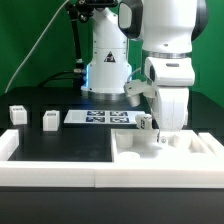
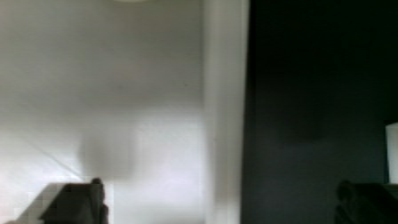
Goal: Assemble one leg
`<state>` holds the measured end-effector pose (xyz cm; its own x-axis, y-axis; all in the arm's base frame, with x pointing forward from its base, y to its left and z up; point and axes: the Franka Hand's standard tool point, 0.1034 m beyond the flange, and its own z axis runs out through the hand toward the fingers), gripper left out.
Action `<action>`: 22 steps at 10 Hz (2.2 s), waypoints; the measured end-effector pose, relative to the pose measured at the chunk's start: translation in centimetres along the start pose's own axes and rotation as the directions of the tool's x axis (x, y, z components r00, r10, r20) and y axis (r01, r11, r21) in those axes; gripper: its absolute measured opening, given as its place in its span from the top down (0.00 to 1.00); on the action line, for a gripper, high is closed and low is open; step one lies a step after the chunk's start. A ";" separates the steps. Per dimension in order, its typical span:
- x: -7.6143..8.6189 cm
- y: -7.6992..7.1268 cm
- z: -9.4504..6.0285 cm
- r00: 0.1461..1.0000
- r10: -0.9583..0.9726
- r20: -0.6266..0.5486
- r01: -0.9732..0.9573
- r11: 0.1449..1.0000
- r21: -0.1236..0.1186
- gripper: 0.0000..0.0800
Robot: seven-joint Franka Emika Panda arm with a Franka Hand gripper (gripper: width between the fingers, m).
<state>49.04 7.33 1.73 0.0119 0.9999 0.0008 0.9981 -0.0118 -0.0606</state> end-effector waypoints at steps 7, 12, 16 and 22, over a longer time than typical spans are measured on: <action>0.8 -2.7 -5.1 0.988 0.153 0.010 -0.152 0.986 -0.068 0.19; 1.1 -5.9 -4.3 0.736 0.671 -0.095 -0.677 0.732 -0.076 0.19; 3.2 -7.7 -3.5 0.310 0.942 -0.130 -0.949 0.315 0.015 0.19; 5.7 -10.7 -2.5 -0.224 0.969 -0.108 -0.971 -0.211 0.115 0.19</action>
Offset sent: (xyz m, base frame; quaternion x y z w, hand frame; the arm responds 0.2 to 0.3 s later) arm -0.0279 0.0083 0.0563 -0.0652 -0.0070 0.0698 0.9954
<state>38.58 13.19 4.88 0.9707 -0.2353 0.0495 -0.2295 -0.9679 -0.1023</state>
